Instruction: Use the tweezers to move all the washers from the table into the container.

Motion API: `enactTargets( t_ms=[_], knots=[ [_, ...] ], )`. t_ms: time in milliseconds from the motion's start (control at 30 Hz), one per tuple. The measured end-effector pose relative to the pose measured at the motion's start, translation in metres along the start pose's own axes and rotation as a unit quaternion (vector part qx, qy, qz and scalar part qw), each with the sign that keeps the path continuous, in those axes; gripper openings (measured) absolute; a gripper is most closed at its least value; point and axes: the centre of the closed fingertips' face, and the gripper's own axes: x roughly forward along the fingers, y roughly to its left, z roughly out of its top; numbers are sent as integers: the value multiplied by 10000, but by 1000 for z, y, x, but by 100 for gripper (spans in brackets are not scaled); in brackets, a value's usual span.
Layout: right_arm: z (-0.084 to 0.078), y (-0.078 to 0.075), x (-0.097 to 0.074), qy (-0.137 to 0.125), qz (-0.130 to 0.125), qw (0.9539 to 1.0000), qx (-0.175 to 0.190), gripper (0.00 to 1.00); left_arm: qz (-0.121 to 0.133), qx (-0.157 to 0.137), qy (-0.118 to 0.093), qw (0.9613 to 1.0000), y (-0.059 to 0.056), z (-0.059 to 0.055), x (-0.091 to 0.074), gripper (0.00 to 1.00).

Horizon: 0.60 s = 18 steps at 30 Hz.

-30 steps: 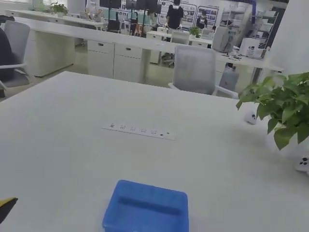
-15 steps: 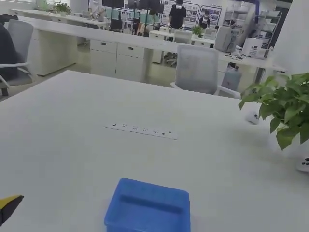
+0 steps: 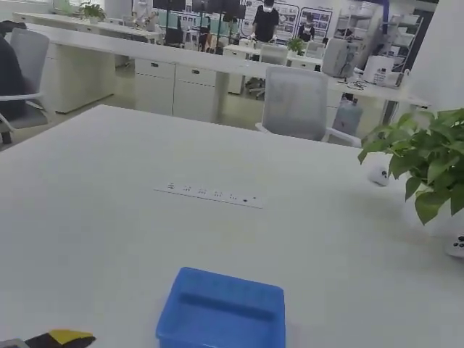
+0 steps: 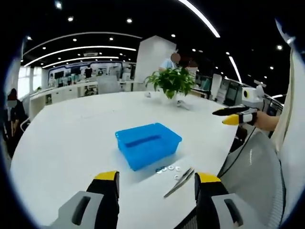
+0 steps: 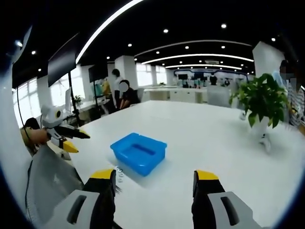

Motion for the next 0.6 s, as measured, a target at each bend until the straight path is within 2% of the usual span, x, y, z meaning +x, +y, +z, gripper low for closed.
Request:
enactTargets(
  t_ms=[33,100,133,167,200,267,300,400,433,467,567,600],
  knots=[
    [-2,4,2,102,96,9999,-22,61,-258,50,201,9995,-6,-3,3,58],
    [-7,10,7,337,250,9991,-97,58,-452,253,479,9975,-8,-10,8,54],
    [-10,13,10,452,370,9981,-187,56,-510,522,716,9948,-8,-16,11,52],
    [-13,16,11,533,437,9974,-229,54,-531,606,783,9937,-8,-18,12,50],
    [-15,18,12,618,487,9966,-256,51,-498,914,926,9902,-7,-21,16,48],
    [-18,25,14,724,700,9940,-428,43,-719,1197,1250,9823,-14,-31,20,40],
    [-19,25,15,744,690,9937,-471,41,-736,1277,1303,9805,-14,-32,23,37],
    [-26,31,19,946,818,9898,-683,38,-986,1557,1613,9696,-17,-42,31,30],
    [-28,32,20,996,850,9889,-703,37,-1022,1629,1640,9675,-18,-42,34,29],
    [-31,36,22,1078,977,9864,-766,37,-1144,1693,1797,9623,-20,-47,35,26],
    [-38,41,25,1315,1124,9790,-1079,34,-1253,1938,1957,9531,-21,-51,41,18],
    [-43,43,25,1452,1140,9766,-1108,33,-1293,1920,2044,9511,-23,-53,43,15]
  ],
)
